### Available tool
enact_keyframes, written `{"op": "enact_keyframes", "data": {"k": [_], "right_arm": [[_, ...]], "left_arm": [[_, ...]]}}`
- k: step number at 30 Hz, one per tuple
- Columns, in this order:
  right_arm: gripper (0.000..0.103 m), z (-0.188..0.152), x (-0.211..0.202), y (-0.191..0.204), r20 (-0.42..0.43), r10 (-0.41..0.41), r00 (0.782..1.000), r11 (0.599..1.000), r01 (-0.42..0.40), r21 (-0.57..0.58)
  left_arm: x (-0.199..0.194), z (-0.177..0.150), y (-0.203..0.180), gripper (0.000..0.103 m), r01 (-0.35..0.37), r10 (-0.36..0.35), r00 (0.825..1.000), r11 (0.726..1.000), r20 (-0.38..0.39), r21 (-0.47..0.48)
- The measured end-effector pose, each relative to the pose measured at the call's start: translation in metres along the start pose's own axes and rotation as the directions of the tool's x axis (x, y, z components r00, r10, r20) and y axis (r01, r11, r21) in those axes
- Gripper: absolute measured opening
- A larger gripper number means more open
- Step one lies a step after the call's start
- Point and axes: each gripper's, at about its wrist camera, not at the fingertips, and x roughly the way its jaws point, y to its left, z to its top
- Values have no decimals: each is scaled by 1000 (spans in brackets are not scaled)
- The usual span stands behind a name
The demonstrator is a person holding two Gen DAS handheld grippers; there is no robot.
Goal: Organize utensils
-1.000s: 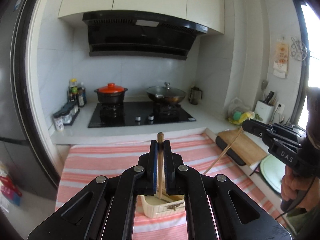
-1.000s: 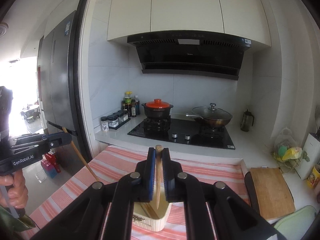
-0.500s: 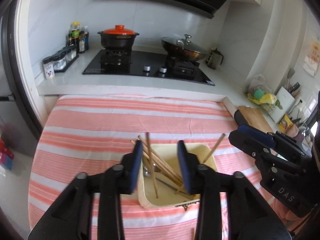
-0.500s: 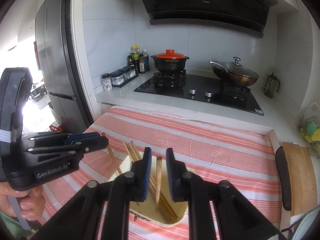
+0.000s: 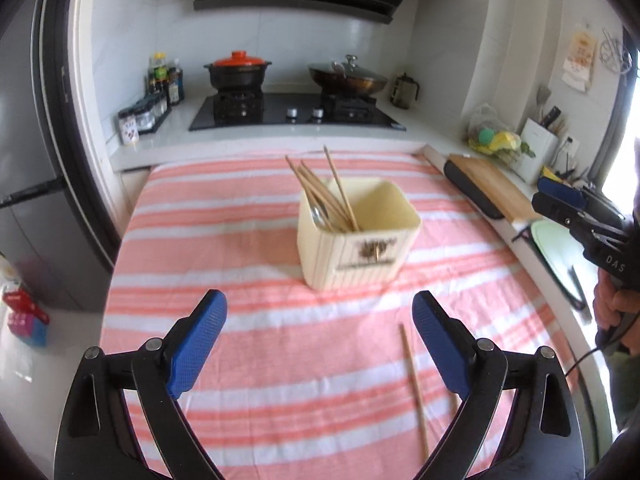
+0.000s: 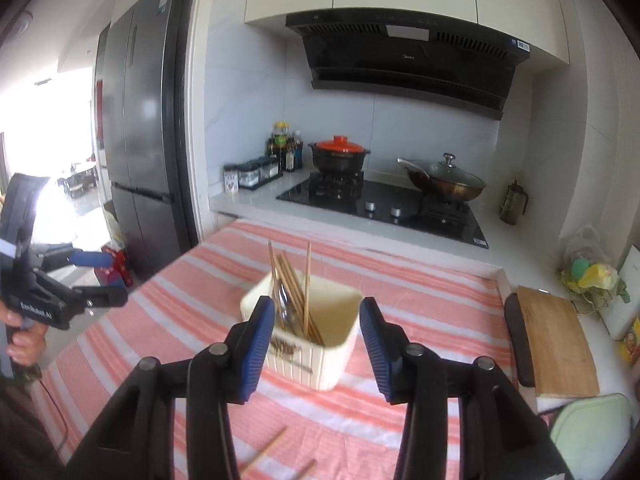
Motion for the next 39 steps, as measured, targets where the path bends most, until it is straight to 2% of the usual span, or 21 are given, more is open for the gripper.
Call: {"op": "enact_keyframes", "data": {"k": [4, 7, 11, 14, 20, 23, 27, 33, 39], "right_arm": [[45, -84, -30, 19, -40, -62, 997, 997, 60, -53], [45, -146, -48, 28, -69, -119, 990, 993, 120, 4], [45, -218, -65, 39, -140, -168, 976, 974, 186, 130], [45, -250, -71, 42, -184, -194, 964, 958, 227, 174], [45, -263, -87, 29, -170, -248, 954, 920, 286, 266], [45, -262, -90, 22, -157, -253, 955, 904, 291, 313], [45, -261, -84, 23, -165, -228, 959, 910, 271, 314], [45, -257, -84, 25, -150, -225, 963, 916, 261, 304], [45, -265, -76, 27, -192, -204, 960, 916, 256, 310]], "left_arm": [[-5, -81, -23, 94, -6, 7, 1000, 1000, -21, 10], [-3, -131, -41, 94, 23, -23, 999, 1000, -41, -17], [2, -170, -64, 94, 43, -46, 998, 998, -54, -51], [5, -184, -73, 94, 18, -21, 997, 999, -69, -42], [13, -191, -63, 94, -24, 16, 997, 995, -81, -95], [13, -190, -62, 94, -32, 25, 997, 995, -73, -97], [5, -189, -57, 94, -72, 67, 996, 994, -54, -84], [-4, -187, -34, 95, -130, 126, 991, 983, -35, -132], [4, -185, -27, 95, -137, 130, 990, 980, -55, -148]]}}
